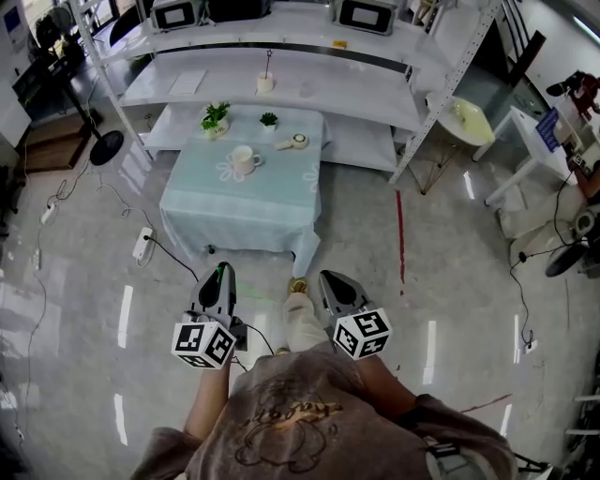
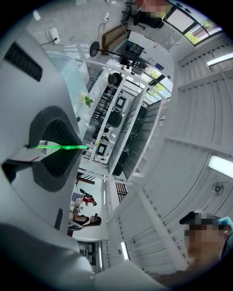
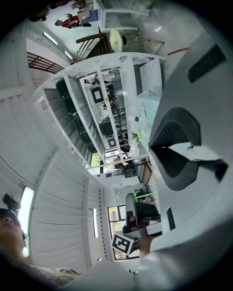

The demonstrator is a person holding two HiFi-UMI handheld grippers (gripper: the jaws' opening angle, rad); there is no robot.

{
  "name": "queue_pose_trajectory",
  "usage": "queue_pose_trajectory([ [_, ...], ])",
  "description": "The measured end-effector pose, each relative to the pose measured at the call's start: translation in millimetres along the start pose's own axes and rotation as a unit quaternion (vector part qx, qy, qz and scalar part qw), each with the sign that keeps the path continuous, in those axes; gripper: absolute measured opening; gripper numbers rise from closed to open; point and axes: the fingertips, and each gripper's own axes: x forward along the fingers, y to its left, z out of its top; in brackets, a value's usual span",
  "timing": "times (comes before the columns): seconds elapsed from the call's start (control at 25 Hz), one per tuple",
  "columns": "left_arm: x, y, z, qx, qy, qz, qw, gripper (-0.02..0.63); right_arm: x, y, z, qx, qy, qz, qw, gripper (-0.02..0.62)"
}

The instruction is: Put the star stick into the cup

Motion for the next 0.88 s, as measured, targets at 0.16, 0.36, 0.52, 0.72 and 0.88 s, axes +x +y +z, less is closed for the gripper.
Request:
queue_pose_trajectory([
  [0.16, 20, 20, 2, 0.004, 0.001, 0.003, 1.0000, 0.034, 33, -7, 5, 0.003, -0.007, 0.002, 1.000, 0.004],
  [0.36, 60, 44, 13, 0.002, -0.002, 0.004, 1.0000, 0.034, 77, -20, 21, 0.004, -0.012, 0.005, 1.000, 0.005],
  [0.52, 98, 64, 21, 0.001, -0.004, 0.009, 1.0000, 0.034, 117, -38, 32, 0.005, -0.009, 0.007, 1.000, 0.005],
  [0.72, 147, 92, 36, -0.001, -0.010, 0.021, 0.9997, 0.034, 171, -62, 52, 0.003, -0.004, 0.016, 1.000, 0.005],
  [0.88, 185, 112, 51, -0.003, -0.017, 0.034, 0.9993, 0.034, 213, -79, 73, 0.000, 0.000, 0.028, 1.000, 0.005],
])
